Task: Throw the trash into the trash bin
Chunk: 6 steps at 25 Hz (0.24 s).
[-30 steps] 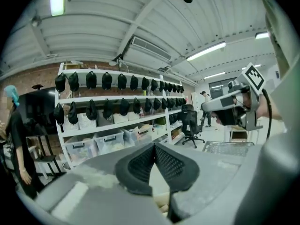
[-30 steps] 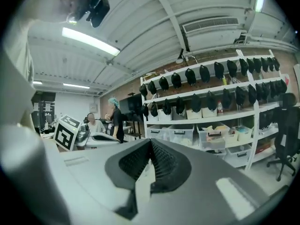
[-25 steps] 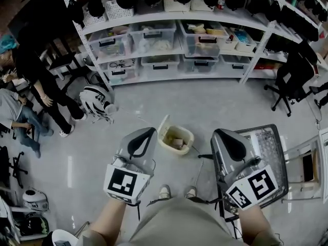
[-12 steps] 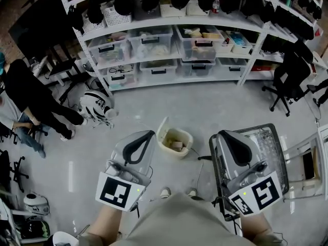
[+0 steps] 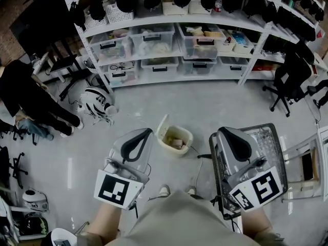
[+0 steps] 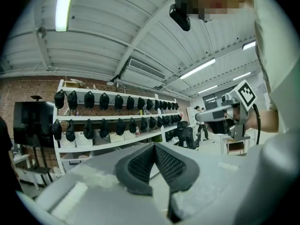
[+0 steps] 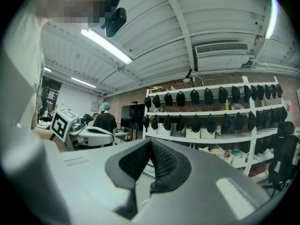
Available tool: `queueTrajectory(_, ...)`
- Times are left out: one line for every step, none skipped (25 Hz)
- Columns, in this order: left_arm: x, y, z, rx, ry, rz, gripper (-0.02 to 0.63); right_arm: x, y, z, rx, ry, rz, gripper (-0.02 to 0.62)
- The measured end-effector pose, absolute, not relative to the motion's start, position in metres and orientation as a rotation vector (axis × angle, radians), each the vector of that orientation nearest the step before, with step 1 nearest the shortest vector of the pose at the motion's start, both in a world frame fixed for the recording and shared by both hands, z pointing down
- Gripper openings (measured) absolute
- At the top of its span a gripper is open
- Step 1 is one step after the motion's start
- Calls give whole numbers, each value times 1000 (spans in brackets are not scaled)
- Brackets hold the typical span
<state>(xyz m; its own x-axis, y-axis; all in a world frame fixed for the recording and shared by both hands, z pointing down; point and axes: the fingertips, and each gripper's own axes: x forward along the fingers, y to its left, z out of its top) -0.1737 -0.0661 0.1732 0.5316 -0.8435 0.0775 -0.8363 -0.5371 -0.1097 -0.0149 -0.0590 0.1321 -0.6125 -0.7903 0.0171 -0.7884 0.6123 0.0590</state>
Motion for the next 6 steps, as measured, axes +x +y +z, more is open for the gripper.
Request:
queueTrajectory(-175,-67,173,-2693,1486,-187,3,-15,-60,132,1361,-2785,-66,3)
queueTrajectory(-176,-68,172,-2692,1490,-187,3,-15,-61,131,1362,-2786,-62,5)
queueTrajectory(-176,-69,172,-2692,1493,-189,3,-15,-62,131,1364,-2787,-59,3)
queueTrajectory(-177,-69,172,-2695,1494,-192,3,-15,-63,130,1366,-2786,-57,3)
queueTrajectory(-177,-70,172,-2698,1495,-194,3,-15,-64,130,1366,-2785,-56,3)
queueTrajectory(-178,-70,173,-2701,1496,-197,3,-15,-65,130,1365,-2784,-55,3)
